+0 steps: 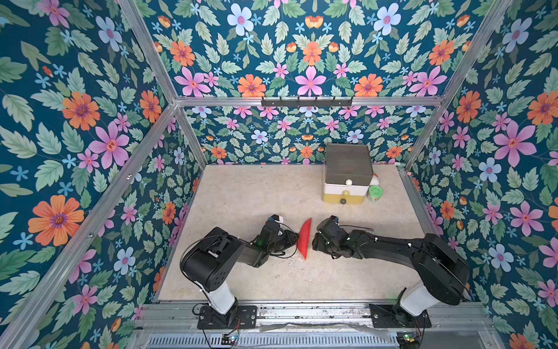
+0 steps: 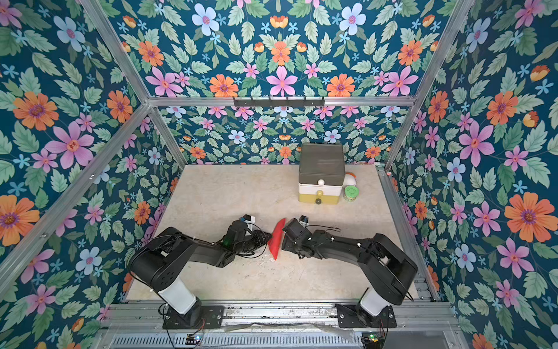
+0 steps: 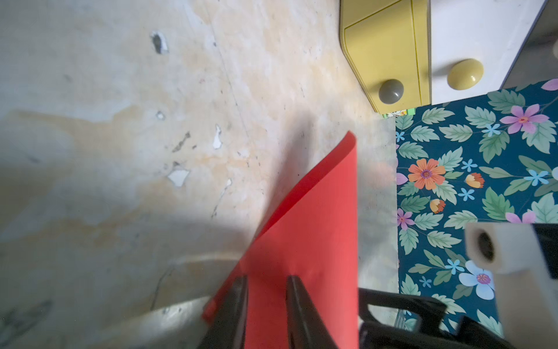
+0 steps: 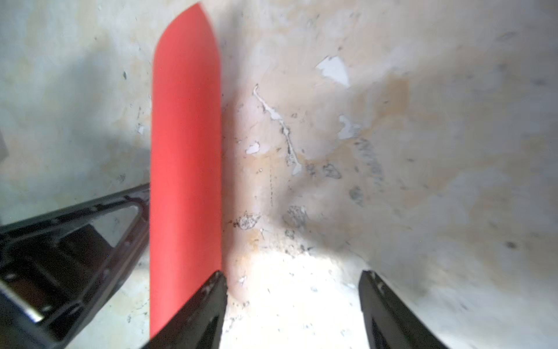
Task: Fold the square paper diagonally
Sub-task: Fold the paper at the center of the board.
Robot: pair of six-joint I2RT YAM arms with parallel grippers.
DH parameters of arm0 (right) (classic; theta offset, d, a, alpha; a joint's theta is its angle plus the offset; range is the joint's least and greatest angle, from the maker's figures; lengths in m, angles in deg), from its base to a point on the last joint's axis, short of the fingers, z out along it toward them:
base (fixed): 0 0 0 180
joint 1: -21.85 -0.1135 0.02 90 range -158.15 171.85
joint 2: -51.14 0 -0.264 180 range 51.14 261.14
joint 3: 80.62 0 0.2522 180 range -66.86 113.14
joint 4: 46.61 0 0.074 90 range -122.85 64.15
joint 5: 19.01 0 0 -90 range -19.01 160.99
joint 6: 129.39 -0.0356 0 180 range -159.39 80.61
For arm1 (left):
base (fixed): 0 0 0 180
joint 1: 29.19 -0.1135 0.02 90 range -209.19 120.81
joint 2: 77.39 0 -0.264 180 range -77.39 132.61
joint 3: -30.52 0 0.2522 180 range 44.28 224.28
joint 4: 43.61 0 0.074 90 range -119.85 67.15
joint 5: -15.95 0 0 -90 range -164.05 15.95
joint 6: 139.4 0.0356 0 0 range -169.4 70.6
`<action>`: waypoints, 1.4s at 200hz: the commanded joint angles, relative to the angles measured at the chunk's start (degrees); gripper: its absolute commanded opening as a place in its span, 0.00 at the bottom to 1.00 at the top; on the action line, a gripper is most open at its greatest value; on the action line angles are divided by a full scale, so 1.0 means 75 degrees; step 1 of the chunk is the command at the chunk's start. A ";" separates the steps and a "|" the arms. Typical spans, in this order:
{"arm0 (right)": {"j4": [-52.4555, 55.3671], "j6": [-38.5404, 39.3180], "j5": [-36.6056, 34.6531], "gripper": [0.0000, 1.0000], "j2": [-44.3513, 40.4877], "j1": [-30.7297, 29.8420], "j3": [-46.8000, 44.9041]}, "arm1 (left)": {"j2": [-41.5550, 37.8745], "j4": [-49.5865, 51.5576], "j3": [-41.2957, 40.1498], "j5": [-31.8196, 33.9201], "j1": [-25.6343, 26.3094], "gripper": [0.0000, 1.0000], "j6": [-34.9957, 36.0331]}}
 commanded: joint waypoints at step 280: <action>-0.7122 -0.1225 0.4035 0.07 0.1830 0.0859 -0.2504 | 0.0246 0.0828 -0.0100 0.0118 0.0003 0.28 0.0200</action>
